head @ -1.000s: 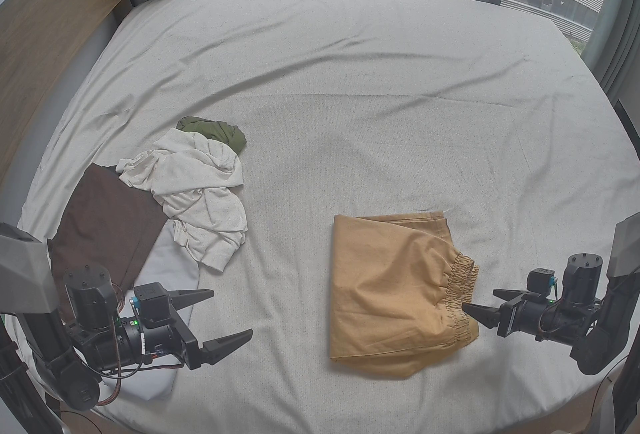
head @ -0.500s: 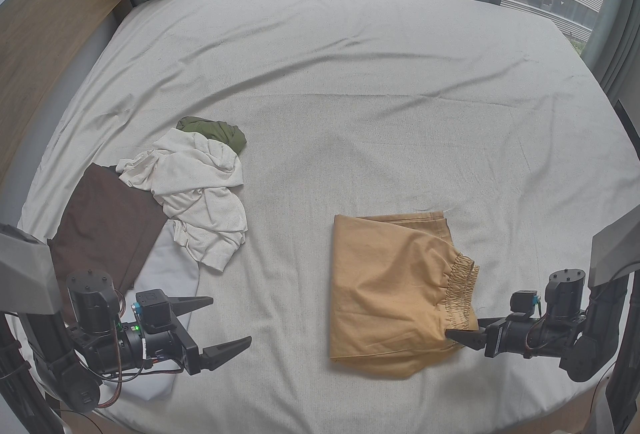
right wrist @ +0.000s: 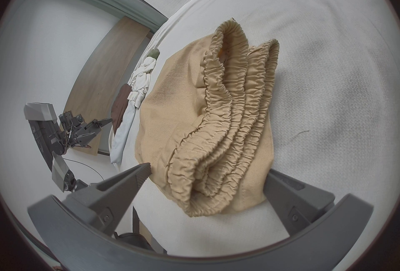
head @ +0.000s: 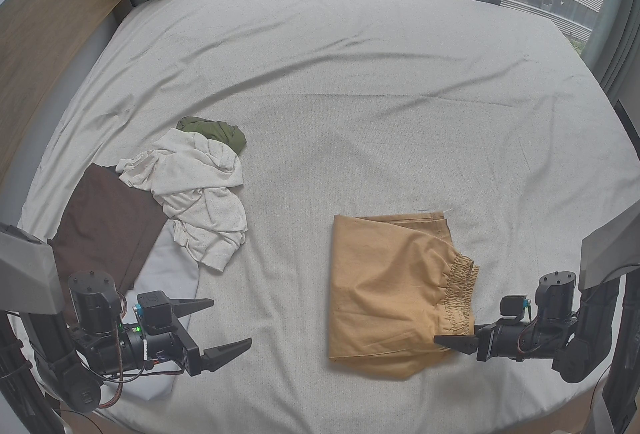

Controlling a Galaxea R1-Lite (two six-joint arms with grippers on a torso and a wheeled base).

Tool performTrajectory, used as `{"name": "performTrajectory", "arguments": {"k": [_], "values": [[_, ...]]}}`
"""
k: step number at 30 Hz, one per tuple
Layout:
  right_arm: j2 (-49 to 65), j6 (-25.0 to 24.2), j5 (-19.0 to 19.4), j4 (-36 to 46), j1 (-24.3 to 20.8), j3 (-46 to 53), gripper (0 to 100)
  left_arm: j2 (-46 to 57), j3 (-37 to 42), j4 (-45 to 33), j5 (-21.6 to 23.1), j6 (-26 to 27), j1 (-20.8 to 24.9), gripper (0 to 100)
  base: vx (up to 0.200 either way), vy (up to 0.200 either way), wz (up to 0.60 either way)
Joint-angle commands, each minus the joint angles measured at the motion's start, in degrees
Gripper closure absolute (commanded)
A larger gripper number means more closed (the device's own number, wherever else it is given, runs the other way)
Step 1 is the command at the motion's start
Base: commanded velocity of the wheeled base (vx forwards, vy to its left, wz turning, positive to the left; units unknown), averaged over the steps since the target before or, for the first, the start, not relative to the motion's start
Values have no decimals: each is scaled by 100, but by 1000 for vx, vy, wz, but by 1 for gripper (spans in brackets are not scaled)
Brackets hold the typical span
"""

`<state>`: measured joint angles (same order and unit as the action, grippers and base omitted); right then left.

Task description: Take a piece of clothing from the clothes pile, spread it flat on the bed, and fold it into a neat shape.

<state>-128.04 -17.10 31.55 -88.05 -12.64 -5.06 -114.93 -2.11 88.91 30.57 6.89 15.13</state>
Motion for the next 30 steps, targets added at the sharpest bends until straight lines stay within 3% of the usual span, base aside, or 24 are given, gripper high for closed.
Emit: {"name": "performTrajectory", "arguments": {"k": [1,12,24,25,30], "values": [[-19,-179,0,-1,-89,-118,0,-20,0,4,-8,-3,-1,0,0,0,0],[-107,-505,0,-10,-265,-355,0,-12,26,4,-8,6,-1,0,0,0,0],[-213,-513,-26,-10,-318,-435,0,15,88,4,-8,6,-1,0,0,0,0],[-213,-513,-26,-10,-318,-435,100,15,88,4,-16,6,-1,0,0,0,0],[-213,-513,-26,-10,-318,-435,100,-3,88,4,-16,6,-1,0,0,0,0]]}}
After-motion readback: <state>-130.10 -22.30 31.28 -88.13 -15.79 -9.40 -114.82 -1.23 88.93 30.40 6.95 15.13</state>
